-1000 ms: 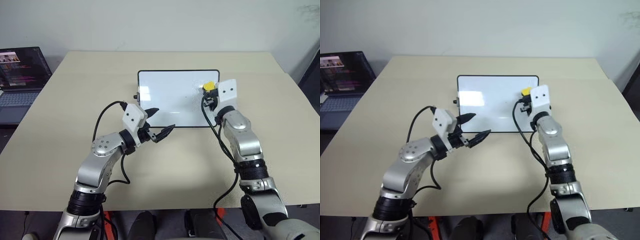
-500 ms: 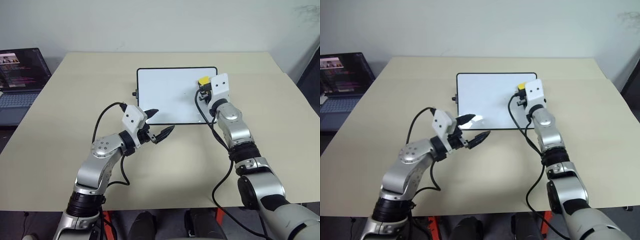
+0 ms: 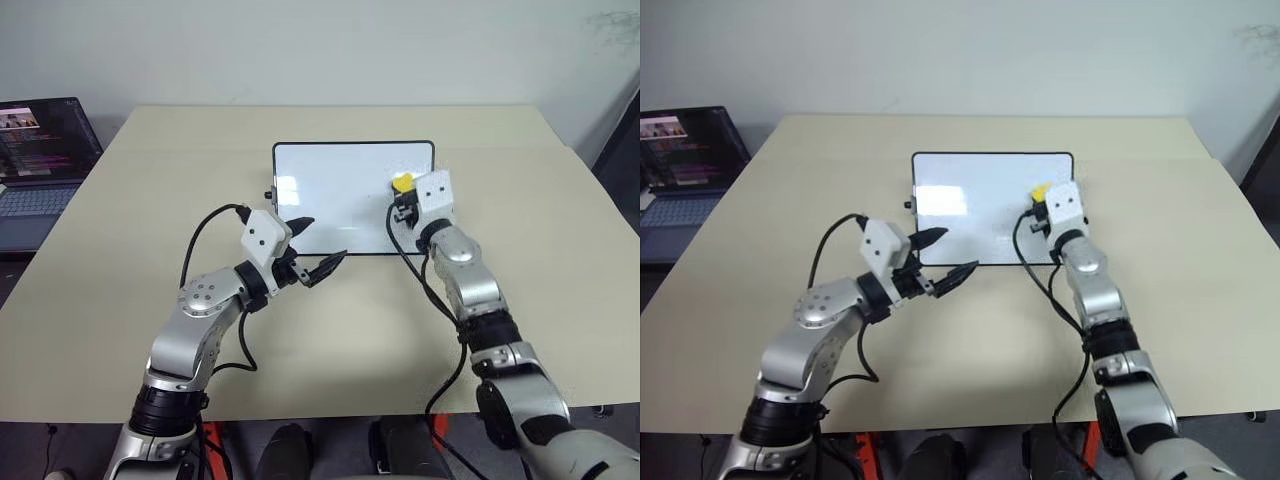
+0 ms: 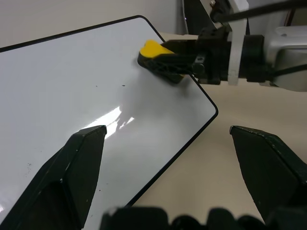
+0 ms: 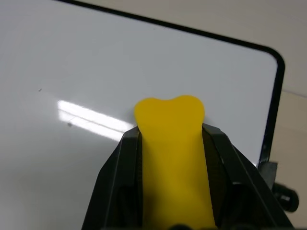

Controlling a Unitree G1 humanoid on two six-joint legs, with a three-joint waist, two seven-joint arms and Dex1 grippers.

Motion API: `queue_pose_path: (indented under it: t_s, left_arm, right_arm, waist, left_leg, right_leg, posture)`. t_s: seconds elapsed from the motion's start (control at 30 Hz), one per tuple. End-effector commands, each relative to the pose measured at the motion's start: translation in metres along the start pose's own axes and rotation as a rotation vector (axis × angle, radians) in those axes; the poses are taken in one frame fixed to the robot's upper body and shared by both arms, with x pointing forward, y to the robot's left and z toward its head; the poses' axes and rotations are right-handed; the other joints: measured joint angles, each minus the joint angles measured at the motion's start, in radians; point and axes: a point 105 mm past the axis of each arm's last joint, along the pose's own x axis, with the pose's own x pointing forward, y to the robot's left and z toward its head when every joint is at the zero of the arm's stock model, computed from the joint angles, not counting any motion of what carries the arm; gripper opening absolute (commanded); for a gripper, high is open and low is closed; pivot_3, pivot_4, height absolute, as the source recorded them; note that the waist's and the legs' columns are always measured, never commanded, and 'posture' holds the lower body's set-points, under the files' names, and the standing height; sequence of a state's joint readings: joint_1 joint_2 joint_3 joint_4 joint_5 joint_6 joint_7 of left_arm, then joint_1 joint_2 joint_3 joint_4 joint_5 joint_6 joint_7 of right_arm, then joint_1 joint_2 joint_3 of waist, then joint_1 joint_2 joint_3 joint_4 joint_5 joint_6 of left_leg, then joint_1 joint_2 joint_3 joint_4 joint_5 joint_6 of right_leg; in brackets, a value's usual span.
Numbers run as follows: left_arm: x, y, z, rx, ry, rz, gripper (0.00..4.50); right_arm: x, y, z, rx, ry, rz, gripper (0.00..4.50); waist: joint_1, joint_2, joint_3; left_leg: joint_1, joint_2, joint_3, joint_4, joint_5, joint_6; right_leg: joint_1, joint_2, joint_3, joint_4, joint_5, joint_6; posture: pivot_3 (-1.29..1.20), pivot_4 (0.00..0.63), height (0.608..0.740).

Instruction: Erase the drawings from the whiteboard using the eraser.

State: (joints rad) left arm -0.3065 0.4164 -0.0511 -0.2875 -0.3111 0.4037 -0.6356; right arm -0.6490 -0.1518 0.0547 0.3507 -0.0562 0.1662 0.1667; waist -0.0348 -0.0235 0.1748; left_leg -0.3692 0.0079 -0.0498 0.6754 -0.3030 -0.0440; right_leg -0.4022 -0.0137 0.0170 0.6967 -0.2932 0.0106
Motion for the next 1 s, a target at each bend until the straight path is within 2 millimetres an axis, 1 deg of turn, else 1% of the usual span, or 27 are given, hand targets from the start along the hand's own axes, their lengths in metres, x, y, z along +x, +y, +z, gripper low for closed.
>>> queue_pose_path:
  t_s: [0.03,0.23,0.43,0.57,0.67,0.83,0.93,1.0]
  left_arm:
    - [-0.003,0.003,0.016,0.046,-0.05,0.012,4.5]
    - [-0.004,0.004,0.016,0.046,-0.049,0.016,4.5]
    - [-0.003,0.004,0.016,0.043,-0.049,0.016,4.5]
    - [-0.003,0.003,0.015,0.04,-0.048,0.013,4.5]
    - [-0.002,0.002,0.014,0.036,-0.047,0.011,4.5]
    - [-0.002,0.001,0.014,0.034,-0.046,0.006,4.5]
    - [-0.001,0.001,0.014,0.033,-0.046,0.004,4.5]
    - [0.0,0.0,0.014,0.033,-0.048,0.001,4.5]
  right_arm:
    - [-0.016,0.009,-0.036,0.003,0.157,0.039,1.3]
    - [-0.032,0.005,-0.052,0.013,0.24,0.034,1.3]
    - [-0.038,0.001,-0.05,0.019,0.245,0.021,1.3]
    - [-0.039,-0.004,-0.033,0.033,0.191,0.005,1.3]
    - [-0.043,-0.007,-0.001,0.044,0.086,0.0,1.3]
    - [-0.045,-0.01,0.035,0.05,-0.03,-0.024,1.3]
    - [-0.04,-0.014,0.05,0.048,-0.086,-0.061,1.3]
    - [-0.033,-0.018,0.053,0.045,-0.098,-0.088,1.3]
  waist:
    - [0.0,0.0,0.0]
    - [0.002,0.0,0.0]
    - [0.003,0.0,0.0]
    - [0.003,0.0,0.0]
    - [0.005,0.0,0.0]
    - [0.005,0.0,0.001]
    - [0.003,0.0,0.001]
    - [0.003,0.0,0.001]
  left_leg:
    - [0.001,0.0,0.0,0.0,0.0,0.0]
    - [0.011,0.0,-0.002,0.0,0.0,0.0]
    - [0.01,0.0,-0.003,0.0,0.0,0.0]
    - [0.009,0.0,-0.003,-0.001,0.0,0.0]
    - [0.007,0.0,-0.004,-0.003,0.0,0.0]
    - [0.005,0.0,-0.003,-0.012,0.0,0.0]
    - [-0.001,0.0,-0.001,-0.013,0.0,-0.001]
    - [-0.007,0.0,-0.001,-0.012,0.001,-0.001]
  right_leg:
    - [0.001,0.0,0.0,0.0,0.0,0.0]
    - [0.013,0.0,-0.002,-0.004,0.0,0.0]
    - [0.015,0.001,-0.002,-0.008,0.001,0.002]
    - [0.014,0.001,-0.002,-0.01,0.001,0.002]
    - [0.014,0.001,-0.003,-0.013,0.001,0.003]
    - [0.009,0.0,-0.002,-0.018,0.002,0.003]
    - [0.001,0.0,-0.002,-0.017,0.001,0.003]
    - [-0.005,0.0,-0.001,-0.016,0.002,0.003]
  posture:
    - [0.0,0.15,0.74]
    - [0.0,0.15,0.74]
    - [0.0,0.15,0.74]
    - [0.0,0.15,0.74]
    - [0.0,0.15,0.74]
    - [0.0,0.15,0.74]
    - [0.0,0.15,0.74]
    - [0.0,0.15,0.74]
